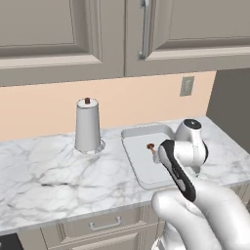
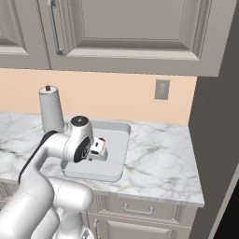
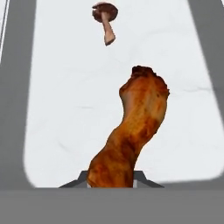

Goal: Place one mushroom and one chicken drumstick in each tupperware on the nearby counter, to pack two identical lunches.

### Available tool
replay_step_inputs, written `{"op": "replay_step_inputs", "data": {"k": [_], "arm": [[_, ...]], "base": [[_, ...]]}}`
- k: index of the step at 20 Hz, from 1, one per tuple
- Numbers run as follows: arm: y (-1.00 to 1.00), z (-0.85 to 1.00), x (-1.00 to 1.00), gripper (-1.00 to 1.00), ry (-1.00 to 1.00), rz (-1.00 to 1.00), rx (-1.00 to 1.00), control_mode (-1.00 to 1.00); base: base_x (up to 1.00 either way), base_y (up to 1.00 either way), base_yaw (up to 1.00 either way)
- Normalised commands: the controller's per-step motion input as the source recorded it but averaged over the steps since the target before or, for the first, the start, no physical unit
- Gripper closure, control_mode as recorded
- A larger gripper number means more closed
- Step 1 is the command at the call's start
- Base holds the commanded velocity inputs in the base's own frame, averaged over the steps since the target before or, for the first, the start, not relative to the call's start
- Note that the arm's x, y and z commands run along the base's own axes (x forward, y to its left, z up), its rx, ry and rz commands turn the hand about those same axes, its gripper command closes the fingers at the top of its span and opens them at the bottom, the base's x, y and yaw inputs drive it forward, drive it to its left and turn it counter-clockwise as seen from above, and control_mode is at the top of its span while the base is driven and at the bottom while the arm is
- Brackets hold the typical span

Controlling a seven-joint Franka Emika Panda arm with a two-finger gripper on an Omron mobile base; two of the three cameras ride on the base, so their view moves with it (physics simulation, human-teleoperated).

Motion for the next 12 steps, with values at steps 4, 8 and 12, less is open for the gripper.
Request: {"op": "replay_step_inputs", "data": {"k": [4, 8, 12], "arm": [[0.00, -0.54, 0.26, 1.00, 0.03, 0.00, 0.00, -1.00], [0.00, -0.59, 0.13, 1.00, 0.00, 0.00, 0.00, -1.00], [0.00, -0.62, 0.10, 1.00, 0.00, 0.00, 0.00, -1.00]], "base": [[0.00, 0.00, 0.00], [0.00, 0.00, 0.00], [0.00, 0.00, 0.00]]}}
